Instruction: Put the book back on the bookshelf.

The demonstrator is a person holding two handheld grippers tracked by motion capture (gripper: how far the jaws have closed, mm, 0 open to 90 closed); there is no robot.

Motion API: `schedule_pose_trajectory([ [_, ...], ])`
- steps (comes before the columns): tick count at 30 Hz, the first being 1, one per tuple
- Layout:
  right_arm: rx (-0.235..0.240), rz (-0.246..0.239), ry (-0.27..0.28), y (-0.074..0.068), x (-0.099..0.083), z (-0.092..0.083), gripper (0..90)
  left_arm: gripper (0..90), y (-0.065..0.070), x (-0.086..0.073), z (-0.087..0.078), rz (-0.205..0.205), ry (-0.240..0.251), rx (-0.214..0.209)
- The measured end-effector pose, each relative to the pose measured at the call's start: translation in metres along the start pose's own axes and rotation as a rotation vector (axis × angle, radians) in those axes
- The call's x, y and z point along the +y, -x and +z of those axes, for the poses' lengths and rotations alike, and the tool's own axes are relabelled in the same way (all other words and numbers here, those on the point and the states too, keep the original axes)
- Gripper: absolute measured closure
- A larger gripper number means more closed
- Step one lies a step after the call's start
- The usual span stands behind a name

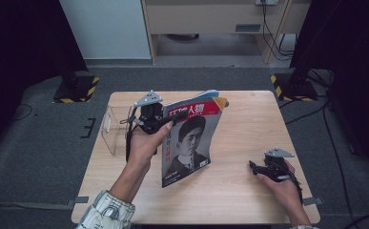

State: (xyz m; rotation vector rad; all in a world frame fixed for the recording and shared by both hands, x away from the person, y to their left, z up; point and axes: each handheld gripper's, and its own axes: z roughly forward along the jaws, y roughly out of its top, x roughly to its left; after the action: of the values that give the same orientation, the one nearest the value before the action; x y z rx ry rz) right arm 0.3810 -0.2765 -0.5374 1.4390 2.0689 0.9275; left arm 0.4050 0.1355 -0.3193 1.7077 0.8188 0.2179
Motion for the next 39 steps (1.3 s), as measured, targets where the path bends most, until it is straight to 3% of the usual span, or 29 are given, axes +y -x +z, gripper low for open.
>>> schedule_pose_trajectory([
  [14,-0.002,-0.001,0.002,0.0,0.0,0.0,25.6,86.5,-0.008,-0.013,-0.033,-0.011,0.013,0.003],
  [39,-0.002,0.0,0.001,0.0,0.0,0.0,25.6,86.4,-0.029,-0.023,-0.069,-0.034,0.04,0.038],
])
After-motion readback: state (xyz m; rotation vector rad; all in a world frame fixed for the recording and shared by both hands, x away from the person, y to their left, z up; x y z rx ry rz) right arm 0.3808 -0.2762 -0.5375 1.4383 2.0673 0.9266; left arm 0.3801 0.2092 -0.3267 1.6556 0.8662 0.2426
